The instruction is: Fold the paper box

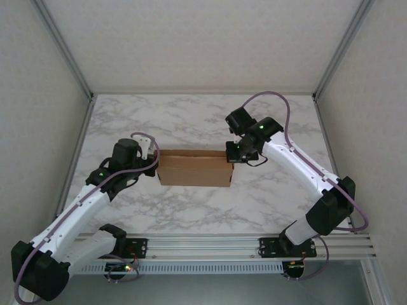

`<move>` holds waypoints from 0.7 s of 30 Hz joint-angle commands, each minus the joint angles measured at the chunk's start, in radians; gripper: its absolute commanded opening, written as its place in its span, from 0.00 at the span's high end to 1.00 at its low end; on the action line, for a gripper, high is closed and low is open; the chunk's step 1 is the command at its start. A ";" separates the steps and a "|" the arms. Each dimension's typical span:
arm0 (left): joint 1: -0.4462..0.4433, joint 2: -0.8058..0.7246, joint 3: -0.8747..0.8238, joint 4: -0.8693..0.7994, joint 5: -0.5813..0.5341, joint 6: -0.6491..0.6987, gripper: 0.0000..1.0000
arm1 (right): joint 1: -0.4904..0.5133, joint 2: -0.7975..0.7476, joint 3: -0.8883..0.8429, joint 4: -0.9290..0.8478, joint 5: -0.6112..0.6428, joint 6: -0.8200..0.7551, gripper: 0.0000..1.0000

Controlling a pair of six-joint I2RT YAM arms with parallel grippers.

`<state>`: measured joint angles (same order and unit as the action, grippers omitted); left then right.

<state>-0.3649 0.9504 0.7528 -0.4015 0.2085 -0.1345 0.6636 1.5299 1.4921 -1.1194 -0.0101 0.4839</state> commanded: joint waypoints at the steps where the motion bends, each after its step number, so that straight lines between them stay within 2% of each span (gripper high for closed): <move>1: -0.017 -0.019 -0.006 0.011 0.019 0.013 1.00 | -0.001 -0.003 -0.017 0.010 -0.075 0.018 1.00; 8: -0.017 -0.028 -0.008 0.013 0.011 0.007 1.00 | -0.013 -0.023 -0.032 0.019 -0.090 0.032 1.00; 21: -0.017 -0.047 -0.017 0.016 -0.070 -0.031 1.00 | -0.009 -0.140 -0.252 0.194 -0.018 0.000 1.00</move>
<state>-0.3763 0.9161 0.7361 -0.4007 0.1856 -0.1398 0.6506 1.3884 1.2934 -0.9279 -0.0345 0.4938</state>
